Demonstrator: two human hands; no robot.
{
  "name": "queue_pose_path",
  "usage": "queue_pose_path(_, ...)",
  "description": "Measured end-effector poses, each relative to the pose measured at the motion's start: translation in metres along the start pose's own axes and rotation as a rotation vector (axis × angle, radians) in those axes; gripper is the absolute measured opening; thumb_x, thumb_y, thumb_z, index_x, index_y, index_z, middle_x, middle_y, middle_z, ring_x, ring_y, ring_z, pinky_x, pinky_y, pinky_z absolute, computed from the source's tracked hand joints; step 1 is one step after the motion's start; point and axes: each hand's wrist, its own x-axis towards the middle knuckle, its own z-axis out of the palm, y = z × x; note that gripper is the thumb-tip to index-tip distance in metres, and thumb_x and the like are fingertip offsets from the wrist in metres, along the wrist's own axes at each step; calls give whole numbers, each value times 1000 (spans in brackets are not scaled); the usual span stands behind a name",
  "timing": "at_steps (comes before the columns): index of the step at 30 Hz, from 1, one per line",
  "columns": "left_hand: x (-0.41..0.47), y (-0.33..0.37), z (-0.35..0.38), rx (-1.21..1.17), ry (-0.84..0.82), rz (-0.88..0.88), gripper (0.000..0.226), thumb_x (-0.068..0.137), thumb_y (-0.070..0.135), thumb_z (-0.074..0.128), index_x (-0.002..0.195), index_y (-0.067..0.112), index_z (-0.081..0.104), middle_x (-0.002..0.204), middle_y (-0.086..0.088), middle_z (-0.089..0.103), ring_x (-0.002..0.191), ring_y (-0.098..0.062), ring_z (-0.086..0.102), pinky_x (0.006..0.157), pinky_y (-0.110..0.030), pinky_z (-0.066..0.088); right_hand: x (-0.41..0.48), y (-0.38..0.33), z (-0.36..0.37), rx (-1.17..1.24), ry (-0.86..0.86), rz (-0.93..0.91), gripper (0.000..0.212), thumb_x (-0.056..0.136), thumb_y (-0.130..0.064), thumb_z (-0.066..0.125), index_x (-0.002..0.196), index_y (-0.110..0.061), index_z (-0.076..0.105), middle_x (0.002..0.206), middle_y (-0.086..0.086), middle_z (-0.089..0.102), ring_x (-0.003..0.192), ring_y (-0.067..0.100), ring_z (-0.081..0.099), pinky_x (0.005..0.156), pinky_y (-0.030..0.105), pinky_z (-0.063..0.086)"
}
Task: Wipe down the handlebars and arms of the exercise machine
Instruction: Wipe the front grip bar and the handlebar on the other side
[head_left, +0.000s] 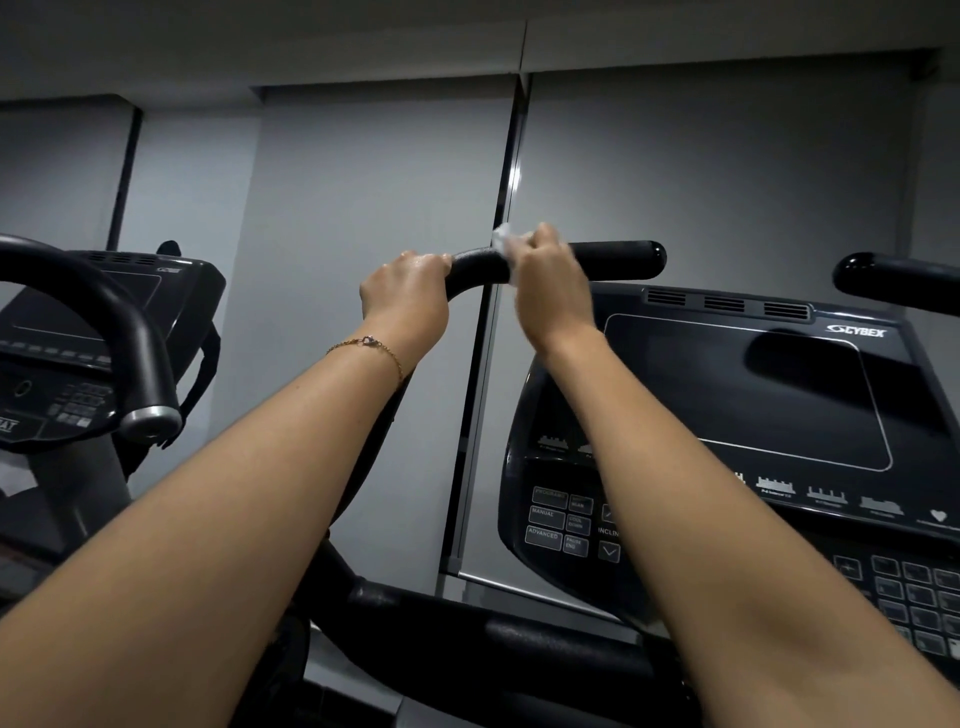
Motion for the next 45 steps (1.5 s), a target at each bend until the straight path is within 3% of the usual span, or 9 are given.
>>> queue_pose_path(3,-1,1,2,12,-1,8,43,95,5,44,134,22,48,117,-11,55,107,-31,55,72,-32,35,-6,12,-8,4,91,162,36,95,2,41,130,-1,49,112,17,50,97,30,52,87,37,49)
queue_pose_path(8,-1,5,2,32,0,2,43,95,4,43,134,20,47,116,-12,55,105,-31,55,71,-33,35,-4,13,-20,-105,-23,0,47,94,9,36,139,-2,38,118,18,48,102,30,52,87,35,48)
queue_pose_path(13,-2,4,2,40,0,14,42,95,5,42,134,19,47,115,-12,55,103,-32,56,70,-33,35,-4,45,-39,-108,26,288,27,97,0,35,119,1,51,117,19,45,103,31,48,83,34,43)
queue_pose_path(18,-2,4,2,47,-9,15,42,95,5,43,135,20,46,114,-12,54,102,-33,56,70,-34,36,-6,46,-45,-165,-42,103,40,95,5,34,133,-3,45,121,18,45,104,32,49,87,35,44)
queue_pose_path(23,-2,4,3,52,-22,21,44,96,6,42,138,20,43,116,-12,54,103,-33,56,70,-33,36,-1,57,-46,-60,15,430,28,95,-2,33,118,3,48,123,20,42,110,33,44,82,34,35)
queue_pose_path(31,-2,2,4,51,4,13,43,95,6,43,136,20,46,114,-13,55,102,-34,56,70,-34,36,1,-15,-3,-25,-45,70,42,97,2,31,137,-3,39,123,14,45,107,28,49,87,35,45)
queue_pose_path(35,-2,2,1,34,-8,17,42,96,6,43,136,20,46,115,-14,54,104,-35,55,71,-34,35,-3,16,-19,74,51,167,36,102,-19,34,131,-8,52,112,11,50,98,24,52,89,33,45)
queue_pose_path(40,-2,3,3,47,-8,13,43,96,6,42,136,20,45,115,-13,54,103,-33,56,70,-34,36,-2,19,-17,74,193,381,35,102,-13,31,117,3,57,113,15,50,96,29,55,85,29,44)
queue_pose_path(45,-1,3,4,44,12,-7,40,95,5,43,132,19,49,112,-13,56,99,-33,57,68,-33,37,-1,-11,0,14,-3,24,38,98,0,36,134,-4,45,115,14,49,98,28,52,85,37,49)
